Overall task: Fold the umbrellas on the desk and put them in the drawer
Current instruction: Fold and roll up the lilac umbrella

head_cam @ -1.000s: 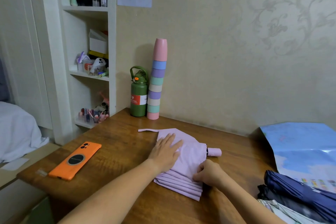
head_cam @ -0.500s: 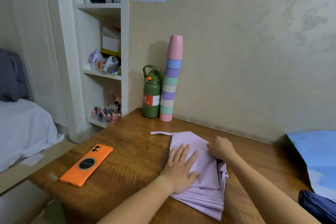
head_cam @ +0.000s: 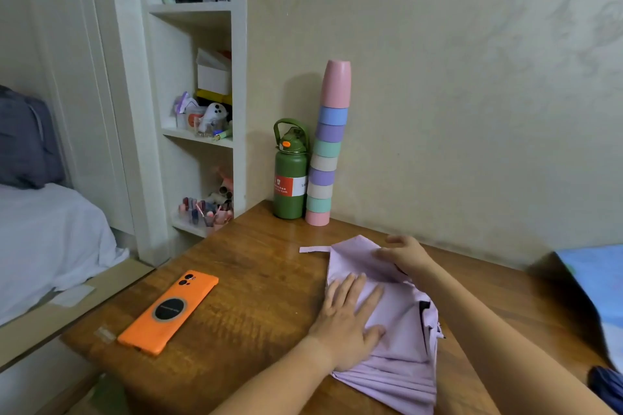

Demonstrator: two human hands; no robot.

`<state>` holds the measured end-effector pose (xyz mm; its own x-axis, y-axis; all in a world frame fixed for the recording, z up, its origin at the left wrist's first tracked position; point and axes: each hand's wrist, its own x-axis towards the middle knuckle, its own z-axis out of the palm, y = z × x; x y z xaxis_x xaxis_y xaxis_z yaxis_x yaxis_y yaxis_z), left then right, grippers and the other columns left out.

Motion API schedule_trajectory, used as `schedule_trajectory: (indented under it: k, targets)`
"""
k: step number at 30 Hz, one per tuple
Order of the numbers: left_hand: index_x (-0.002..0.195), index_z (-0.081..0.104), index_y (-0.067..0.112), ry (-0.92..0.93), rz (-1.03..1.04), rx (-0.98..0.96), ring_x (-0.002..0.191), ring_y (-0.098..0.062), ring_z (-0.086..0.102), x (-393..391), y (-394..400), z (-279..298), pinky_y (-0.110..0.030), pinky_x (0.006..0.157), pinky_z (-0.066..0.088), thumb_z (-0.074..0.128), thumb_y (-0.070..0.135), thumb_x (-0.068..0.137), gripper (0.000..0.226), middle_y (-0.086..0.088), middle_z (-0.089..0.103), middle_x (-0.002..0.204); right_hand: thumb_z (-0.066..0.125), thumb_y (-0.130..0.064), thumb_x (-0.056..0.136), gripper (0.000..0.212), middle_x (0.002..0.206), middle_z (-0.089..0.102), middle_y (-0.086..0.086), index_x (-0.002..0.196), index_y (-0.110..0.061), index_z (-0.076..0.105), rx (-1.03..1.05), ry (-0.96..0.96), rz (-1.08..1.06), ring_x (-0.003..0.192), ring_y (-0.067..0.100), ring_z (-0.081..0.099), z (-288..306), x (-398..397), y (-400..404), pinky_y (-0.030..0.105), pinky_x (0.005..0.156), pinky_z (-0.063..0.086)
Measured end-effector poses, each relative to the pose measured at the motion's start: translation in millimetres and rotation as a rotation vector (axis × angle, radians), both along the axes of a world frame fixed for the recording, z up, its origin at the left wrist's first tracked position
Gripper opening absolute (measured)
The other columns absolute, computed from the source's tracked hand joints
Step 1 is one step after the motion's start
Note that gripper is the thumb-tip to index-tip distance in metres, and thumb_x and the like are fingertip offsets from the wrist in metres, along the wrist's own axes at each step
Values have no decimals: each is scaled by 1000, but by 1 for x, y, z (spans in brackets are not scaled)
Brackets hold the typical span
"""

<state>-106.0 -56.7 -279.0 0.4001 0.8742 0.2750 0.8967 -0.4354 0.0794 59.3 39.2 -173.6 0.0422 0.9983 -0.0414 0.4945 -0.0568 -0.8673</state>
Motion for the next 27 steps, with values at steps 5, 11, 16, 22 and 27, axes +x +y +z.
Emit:
schedule_trajectory:
  k: [5, 11, 16, 22, 27]
  targets:
    - [163, -5, 33, 2, -12, -79, 156, -22, -23, 0, -6, 14, -45, 118, -23, 23, 57, 105, 69, -6, -15, 171, 69, 5, 85, 58, 65, 45, 9, 138, 13, 46, -54, 138, 131, 57, 19, 39, 16, 2, -33, 29, 55, 33]
    - [156, -21, 41, 24, -4, -86, 155, -22, -27, 1, -11, 19, -44, 117, -25, -8, 71, 87, 76, -5, -19, 171, 63, -14, 89, 35, 96, 64, -4, 124, -15, 68, 102, -399, 145, 87, 15, 60, 13, 10, -61, 23, 71, 43]
    - [162, -11, 35, 36, 16, -75, 155, -23, -25, 1, -13, 19, -47, 119, -22, 15, 60, 106, 67, -6, -18, 171, 58, -30, 97, 43, 132, 61, 11, 135, -9, 55, 70, -621, 88, 124, 29, 54, -7, 25, -52, 29, 88, 40]
    - [163, -10, 33, 16, 0, -74, 155, -22, -26, 0, -12, 17, -48, 120, -20, 21, 55, 106, 69, -4, -19, 171, 55, -40, 94, 27, 93, 55, 7, 85, -15, 50, -122, -583, -17, 84, 26, 50, -16, 32, -30, 30, 70, 39]
    - [163, -7, 32, -8, -11, -71, 155, -21, -25, 0, -11, 13, -47, 120, -20, 19, 57, 103, 70, -6, -16, 171, 77, -45, 78, 64, 107, 62, 7, 123, -4, 60, -210, -620, 10, 95, 25, 59, -5, 24, -8, 30, 68, 45]
